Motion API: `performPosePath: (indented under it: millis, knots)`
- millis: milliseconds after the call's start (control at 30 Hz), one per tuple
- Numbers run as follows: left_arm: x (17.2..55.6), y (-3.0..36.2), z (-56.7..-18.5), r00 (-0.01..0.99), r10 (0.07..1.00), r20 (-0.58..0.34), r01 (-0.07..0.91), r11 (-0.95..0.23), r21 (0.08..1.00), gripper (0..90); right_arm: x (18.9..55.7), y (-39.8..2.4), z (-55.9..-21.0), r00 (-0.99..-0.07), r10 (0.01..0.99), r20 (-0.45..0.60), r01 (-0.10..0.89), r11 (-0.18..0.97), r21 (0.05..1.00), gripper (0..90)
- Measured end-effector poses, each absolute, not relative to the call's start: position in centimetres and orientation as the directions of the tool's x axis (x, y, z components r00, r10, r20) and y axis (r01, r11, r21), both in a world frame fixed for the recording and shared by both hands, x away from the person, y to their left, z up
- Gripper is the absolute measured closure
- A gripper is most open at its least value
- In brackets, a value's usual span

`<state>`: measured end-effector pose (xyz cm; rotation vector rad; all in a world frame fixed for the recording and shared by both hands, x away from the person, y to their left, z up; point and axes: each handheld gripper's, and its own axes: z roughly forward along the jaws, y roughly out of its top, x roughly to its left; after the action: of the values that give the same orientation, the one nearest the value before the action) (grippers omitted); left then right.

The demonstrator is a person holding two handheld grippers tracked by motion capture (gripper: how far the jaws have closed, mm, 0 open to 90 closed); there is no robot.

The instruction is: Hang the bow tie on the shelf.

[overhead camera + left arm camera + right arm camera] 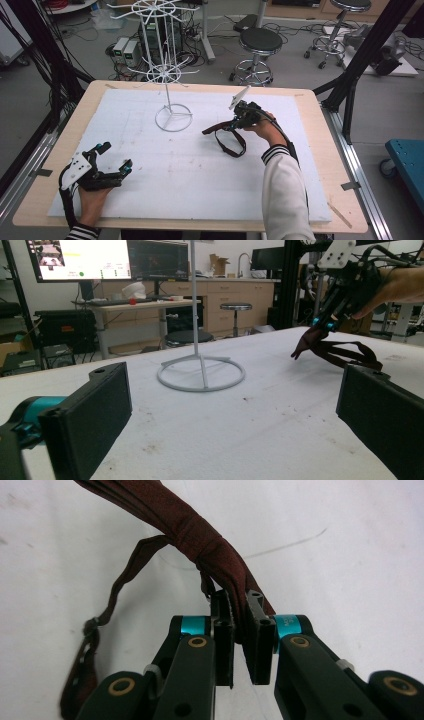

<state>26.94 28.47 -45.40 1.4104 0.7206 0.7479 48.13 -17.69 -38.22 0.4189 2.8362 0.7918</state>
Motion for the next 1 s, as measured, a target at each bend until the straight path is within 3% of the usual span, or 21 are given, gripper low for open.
performPosePath:
  millis: [567,800,1000]
  knots:
    - [27.5,28.8,-45.0,0.626,0.779,-0.036,0.023,0.027,0.999,1.7,45.2,-19.5,-34.9,-0.935,0.354,-0.019,0.252,0.7,0.668,84.3]
    - [28.1,28.6,-42.5,0.669,0.743,-0.01,0.023,-0.007,1.0,1.7,43.9,-18.8,-33.7,-0.943,0.332,-0.023,0.226,0.688,0.69,84.3]
    - [28.7,28.3,-40.7,0.704,0.71,-0.013,0.03,-0.011,0.999,1.7,42.7,-18.8,-32.4,-0.934,0.358,0.014,0.259,0.649,0.715,84.4]
